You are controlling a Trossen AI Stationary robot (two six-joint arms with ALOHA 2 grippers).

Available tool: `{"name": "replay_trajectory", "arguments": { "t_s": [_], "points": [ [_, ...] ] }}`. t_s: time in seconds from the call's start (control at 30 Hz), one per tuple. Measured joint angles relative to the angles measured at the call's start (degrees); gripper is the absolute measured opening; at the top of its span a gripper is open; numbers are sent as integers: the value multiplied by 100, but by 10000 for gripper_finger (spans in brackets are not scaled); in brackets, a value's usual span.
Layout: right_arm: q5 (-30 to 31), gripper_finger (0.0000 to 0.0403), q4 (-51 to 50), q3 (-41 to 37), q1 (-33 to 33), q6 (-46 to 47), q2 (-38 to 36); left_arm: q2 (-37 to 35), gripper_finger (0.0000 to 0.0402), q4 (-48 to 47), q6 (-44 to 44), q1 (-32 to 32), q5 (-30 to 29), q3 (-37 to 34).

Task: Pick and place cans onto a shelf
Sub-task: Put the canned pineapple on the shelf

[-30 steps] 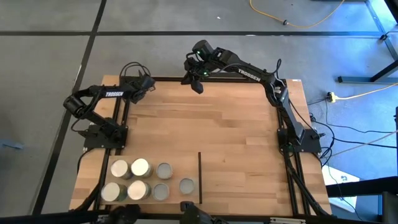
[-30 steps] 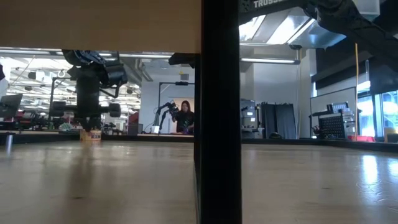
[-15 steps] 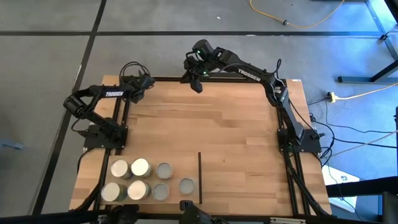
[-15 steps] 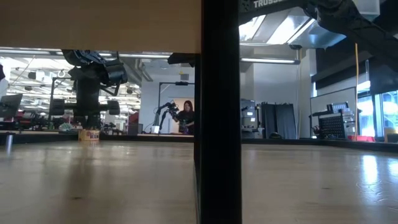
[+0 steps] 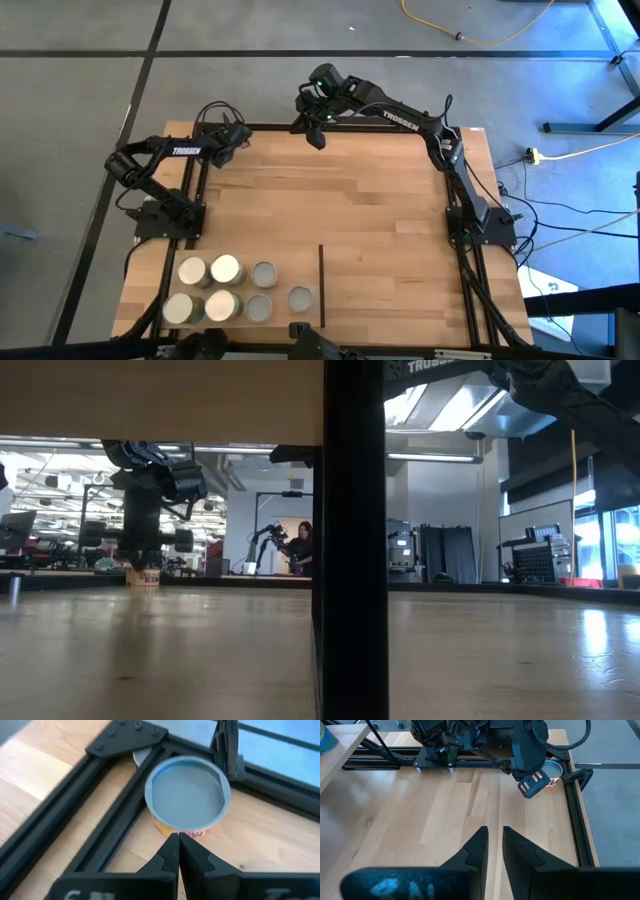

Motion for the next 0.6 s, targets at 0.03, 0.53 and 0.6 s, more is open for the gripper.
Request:
{"name": "replay_trajectory", "arguments": {
  "t_s": [0.03,0.53,0.6],
  "points": [
    [0,59,0,0,0,0,0,0,0,-7,2,7,101,0],
    [0,59,0,0,0,3,0,0,0,-114,256,-39,565,0],
    [0,59,0,0,0,22,0,0,0,-113,241,-31,387,0]
  ]
}}
